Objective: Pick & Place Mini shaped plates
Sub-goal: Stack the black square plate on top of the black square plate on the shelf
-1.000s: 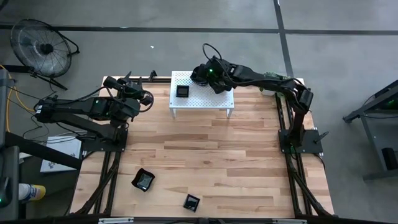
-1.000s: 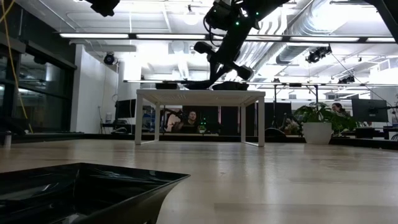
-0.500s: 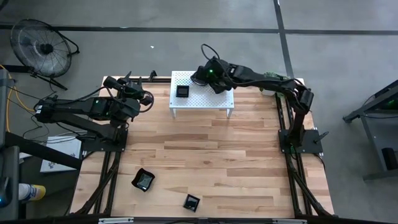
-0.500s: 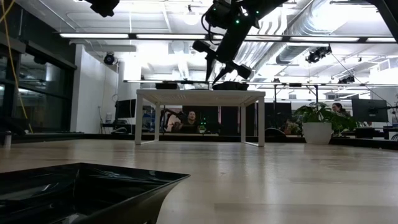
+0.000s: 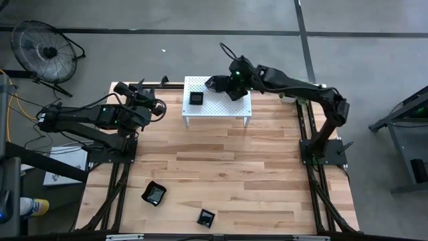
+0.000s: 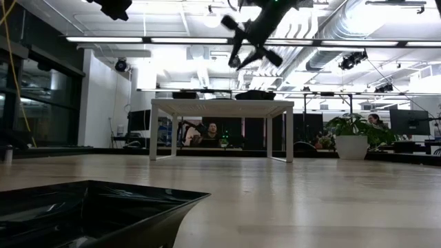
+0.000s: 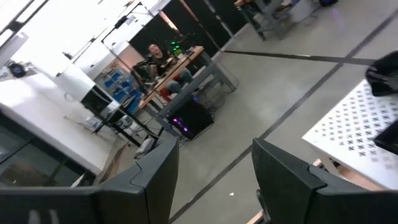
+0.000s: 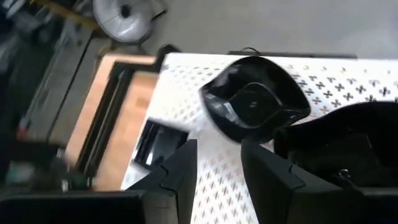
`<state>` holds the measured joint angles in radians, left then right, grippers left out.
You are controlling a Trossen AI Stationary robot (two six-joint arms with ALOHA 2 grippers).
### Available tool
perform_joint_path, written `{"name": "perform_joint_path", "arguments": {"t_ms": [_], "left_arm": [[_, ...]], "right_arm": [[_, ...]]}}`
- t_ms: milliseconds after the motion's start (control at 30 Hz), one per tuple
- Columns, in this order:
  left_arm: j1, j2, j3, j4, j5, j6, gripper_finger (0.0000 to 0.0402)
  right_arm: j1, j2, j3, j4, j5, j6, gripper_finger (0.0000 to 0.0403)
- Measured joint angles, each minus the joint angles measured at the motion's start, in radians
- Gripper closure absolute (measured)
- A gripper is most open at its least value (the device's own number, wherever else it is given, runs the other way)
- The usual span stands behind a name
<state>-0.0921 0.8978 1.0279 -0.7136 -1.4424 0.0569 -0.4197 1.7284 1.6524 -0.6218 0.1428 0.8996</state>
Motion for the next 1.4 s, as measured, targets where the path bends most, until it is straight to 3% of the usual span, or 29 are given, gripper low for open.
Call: {"name": "perform_joint_path", "arguments": {"t_ms": [333,433,600,767,1100,1400], "left_arm": [[0.000,0.000,0.000,0.000,0.130,0.028,0.0204],[0.000,0.000,0.000,-0.001,0.159,0.028,0.0204],[0.000,-0.005,0.000,0.000,0.229,0.047,0.0204],[0.000,-0.016,0.000,0.000,0.303,0.051,0.0204],[0.000,-0.036,0.000,0.005,0.410,0.044,0.0204],[0.000,-0.037,0.000,-0.060,0.489,0.043,0.0204]], "right_arm": [[0.126,-0.160,0.000,-0.138,0.022,-0.325,0.0284],[0.193,-0.206,0.000,-0.220,0.084,-0.406,0.0284],[0.348,-0.250,0.000,-0.388,0.254,-0.433,0.0284],[0.521,-0.246,0.000,-0.478,0.312,-0.405,0.0284],[0.792,-0.103,0.000,-0.436,0.280,-0.284,0.0284],[0.870,0.137,0.000,-0.199,0.074,-0.275,0.0284]]}}
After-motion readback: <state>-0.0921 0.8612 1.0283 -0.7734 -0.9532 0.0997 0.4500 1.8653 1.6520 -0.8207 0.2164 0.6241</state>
